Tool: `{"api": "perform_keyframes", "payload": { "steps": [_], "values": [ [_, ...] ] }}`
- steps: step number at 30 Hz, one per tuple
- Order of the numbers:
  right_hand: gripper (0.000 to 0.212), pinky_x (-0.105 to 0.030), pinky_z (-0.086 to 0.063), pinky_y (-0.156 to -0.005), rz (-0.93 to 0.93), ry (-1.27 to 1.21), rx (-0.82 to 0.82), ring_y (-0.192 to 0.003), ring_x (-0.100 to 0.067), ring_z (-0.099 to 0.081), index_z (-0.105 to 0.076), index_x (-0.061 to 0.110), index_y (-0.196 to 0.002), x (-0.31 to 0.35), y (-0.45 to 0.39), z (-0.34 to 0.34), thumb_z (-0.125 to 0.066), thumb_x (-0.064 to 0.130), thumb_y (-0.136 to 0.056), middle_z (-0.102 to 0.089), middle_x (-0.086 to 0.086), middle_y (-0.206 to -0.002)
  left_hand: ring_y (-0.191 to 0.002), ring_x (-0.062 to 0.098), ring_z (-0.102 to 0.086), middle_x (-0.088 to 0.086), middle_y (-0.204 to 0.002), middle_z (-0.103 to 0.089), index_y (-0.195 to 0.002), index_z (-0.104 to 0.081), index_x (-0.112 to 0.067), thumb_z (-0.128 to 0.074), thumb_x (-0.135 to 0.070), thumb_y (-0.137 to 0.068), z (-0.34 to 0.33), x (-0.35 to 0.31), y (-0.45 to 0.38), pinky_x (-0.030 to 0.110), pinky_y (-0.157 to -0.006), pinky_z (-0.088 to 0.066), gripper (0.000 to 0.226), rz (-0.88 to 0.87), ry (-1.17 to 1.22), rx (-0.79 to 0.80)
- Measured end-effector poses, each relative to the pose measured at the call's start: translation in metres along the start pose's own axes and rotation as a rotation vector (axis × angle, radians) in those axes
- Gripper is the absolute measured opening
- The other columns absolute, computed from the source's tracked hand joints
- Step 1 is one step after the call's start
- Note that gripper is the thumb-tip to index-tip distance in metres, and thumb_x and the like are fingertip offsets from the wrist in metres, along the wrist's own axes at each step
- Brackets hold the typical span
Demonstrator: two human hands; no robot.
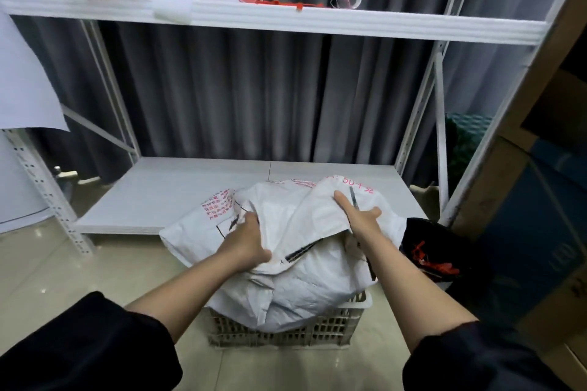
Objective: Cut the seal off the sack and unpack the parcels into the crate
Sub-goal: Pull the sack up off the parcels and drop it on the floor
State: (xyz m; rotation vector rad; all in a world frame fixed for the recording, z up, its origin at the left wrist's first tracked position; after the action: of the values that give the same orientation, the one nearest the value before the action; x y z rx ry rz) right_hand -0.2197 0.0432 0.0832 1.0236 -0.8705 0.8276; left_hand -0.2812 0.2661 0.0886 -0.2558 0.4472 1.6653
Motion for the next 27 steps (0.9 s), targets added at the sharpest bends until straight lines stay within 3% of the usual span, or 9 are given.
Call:
{"api": "perform_keyframes", "payload": {
  "steps": [5,7,9,12,15,19,22,25,27],
  "values": [
    [0.093,-0.038,-0.045,-0.093,0.002,-0.036,0.033,-0.116,-0.033,-0.054,-0.028,-0.004,-0.138,-0.001,-0.004,-0.011,-0.08,0.033,-0.072,-0.052,-0.006,-0.123,-0.111,0.028,-0.055,0.01,-0.127,-0.052,-0.128,-0.039,-0.012,-0.064,-0.035,-0.074,-0.015,0.017,-0.003,0.034,-0.088,-0.048,0.064,0.093,0.029,0.121],
    [0.049,-0.033,-0.051,-0.077,0.036,-0.114,0.052,-0.092,-0.03,-0.063,-0.055,-0.003,-0.112,0.0,-0.005,-0.011,-0.075,0.02,-0.074,-0.064,-0.011,-0.103,-0.116,0.03,-0.052,0.013,-0.135,-0.041,-0.131,-0.041,-0.013,-0.061,-0.04,-0.077,-0.014,0.027,-0.003,0.033,-0.093,-0.046,0.063,0.192,0.051,0.109],
    [0.011,-0.028,-0.044,-0.059,0.046,-0.198,0.026,-0.067,-0.024,-0.056,-0.058,0.005,-0.084,0.003,0.002,-0.007,-0.065,0.012,-0.08,-0.059,-0.008,-0.078,-0.116,0.033,-0.051,0.017,-0.138,-0.032,-0.133,-0.044,-0.014,-0.058,-0.043,-0.076,-0.014,0.035,-0.002,0.032,-0.094,-0.044,0.065,0.301,0.118,0.126],
    [0.014,-0.026,-0.032,-0.049,0.054,-0.332,-0.013,-0.054,-0.019,-0.042,-0.05,0.009,-0.071,0.006,0.002,0.001,-0.054,0.009,-0.084,-0.046,-0.004,-0.064,-0.086,0.029,-0.057,0.017,-0.104,-0.055,-0.116,-0.055,-0.005,-0.059,-0.028,-0.068,-0.012,0.034,-0.001,0.028,-0.068,-0.047,0.053,0.385,0.628,0.185],
    [0.009,-0.024,-0.026,-0.047,0.054,-0.475,0.069,-0.046,-0.018,-0.034,-0.048,0.012,-0.076,0.023,0.01,0.004,-0.052,0.012,-0.084,-0.036,-0.001,-0.055,-0.065,0.024,-0.056,0.015,-0.08,-0.059,-0.104,-0.058,-0.002,-0.057,-0.005,-0.07,0.01,0.017,-0.008,0.024,-0.054,-0.047,0.034,0.315,1.004,-0.043],
    [0.013,-0.014,-0.02,-0.032,0.267,-0.559,0.183,-0.034,-0.004,-0.026,-0.046,0.017,-0.082,0.07,0.015,0.009,-0.044,0.012,-0.094,-0.031,0.004,-0.051,-0.051,0.015,-0.046,0.003,-0.064,-0.046,-0.079,-0.052,-0.012,-0.043,0.01,-0.082,0.068,-0.019,-0.022,0.012,-0.034,-0.036,0.024,0.14,1.187,-0.465],
    [0.008,-0.016,-0.028,-0.036,0.541,-0.459,0.132,-0.04,-0.003,-0.034,-0.048,0.015,-0.09,0.114,0.031,0.023,-0.044,0.015,-0.097,-0.035,0.002,-0.059,-0.058,0.013,-0.032,-0.003,-0.061,-0.032,-0.062,-0.032,-0.02,-0.046,0.006,-0.08,0.106,-0.04,-0.026,0.017,-0.041,-0.029,0.034,-0.062,1.235,-0.676],
    [0.019,-0.02,-0.036,-0.05,0.744,-0.4,-0.033,-0.052,-0.006,-0.041,-0.048,0.018,-0.077,0.147,0.041,0.039,-0.045,0.009,-0.094,-0.042,0.004,-0.063,-0.058,0.009,-0.029,-0.006,-0.063,-0.029,-0.062,-0.029,-0.023,-0.043,0.006,-0.077,0.129,-0.055,-0.032,0.022,-0.047,-0.026,0.035,-0.167,1.143,-0.742],
    [0.026,-0.023,-0.041,-0.066,0.754,-0.3,-0.083,-0.067,-0.01,-0.047,-0.05,0.022,-0.072,0.158,0.04,0.046,-0.046,0.006,-0.092,-0.05,0.005,-0.069,-0.062,0.014,-0.038,-0.005,-0.061,-0.036,-0.061,-0.035,-0.021,-0.042,0.004,-0.077,0.139,-0.059,-0.04,0.024,-0.047,-0.031,0.031,-0.138,1.044,-0.648]
  ]
}}
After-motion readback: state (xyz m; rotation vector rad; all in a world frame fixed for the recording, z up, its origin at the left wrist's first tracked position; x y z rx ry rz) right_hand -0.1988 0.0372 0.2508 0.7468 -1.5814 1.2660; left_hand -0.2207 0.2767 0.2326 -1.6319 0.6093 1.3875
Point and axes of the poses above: each hand's wrist, its own y-axis away from the middle knuckle, its own z-axis out of the back of the hand, x = y × z, the point moved 1 cm from there along -y, towards the middle knuckle
